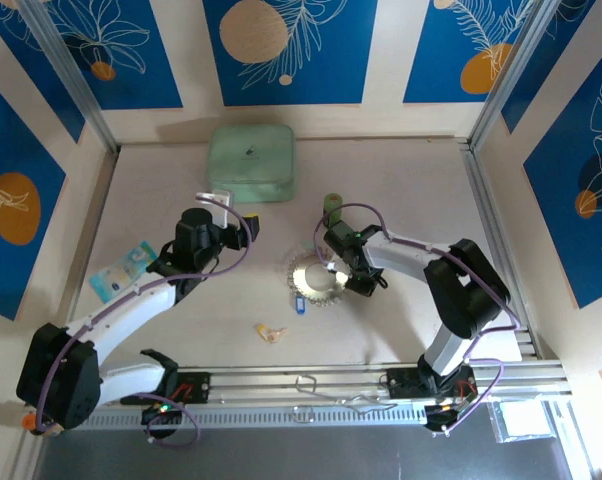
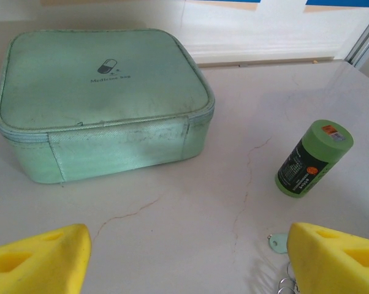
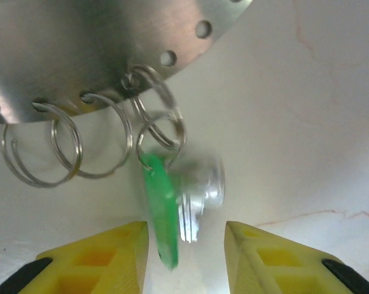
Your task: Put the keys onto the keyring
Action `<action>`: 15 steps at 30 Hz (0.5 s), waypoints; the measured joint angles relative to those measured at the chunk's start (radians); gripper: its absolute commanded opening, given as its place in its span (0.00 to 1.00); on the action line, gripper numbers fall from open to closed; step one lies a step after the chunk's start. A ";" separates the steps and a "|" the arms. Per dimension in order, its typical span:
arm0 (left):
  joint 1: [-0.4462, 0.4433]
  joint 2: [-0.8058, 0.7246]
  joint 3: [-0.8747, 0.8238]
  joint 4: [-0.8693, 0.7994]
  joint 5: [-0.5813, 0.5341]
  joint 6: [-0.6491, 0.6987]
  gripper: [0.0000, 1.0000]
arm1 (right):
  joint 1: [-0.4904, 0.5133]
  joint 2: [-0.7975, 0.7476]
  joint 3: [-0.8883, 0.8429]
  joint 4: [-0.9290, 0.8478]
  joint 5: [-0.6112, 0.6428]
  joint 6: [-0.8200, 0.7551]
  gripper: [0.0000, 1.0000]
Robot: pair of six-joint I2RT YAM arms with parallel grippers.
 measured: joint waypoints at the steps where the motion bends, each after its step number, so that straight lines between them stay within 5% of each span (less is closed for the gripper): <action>1: 0.000 0.000 0.000 0.002 0.003 0.000 0.83 | -0.005 -0.017 0.000 -0.001 -0.003 0.007 0.41; 8: 0.000 0.011 0.000 -0.010 0.016 0.034 0.83 | -0.069 -0.269 -0.003 0.060 -0.154 0.151 0.40; 15: 0.000 0.048 0.015 -0.015 0.050 0.043 0.80 | -0.150 -0.505 -0.182 0.304 -0.404 0.560 0.35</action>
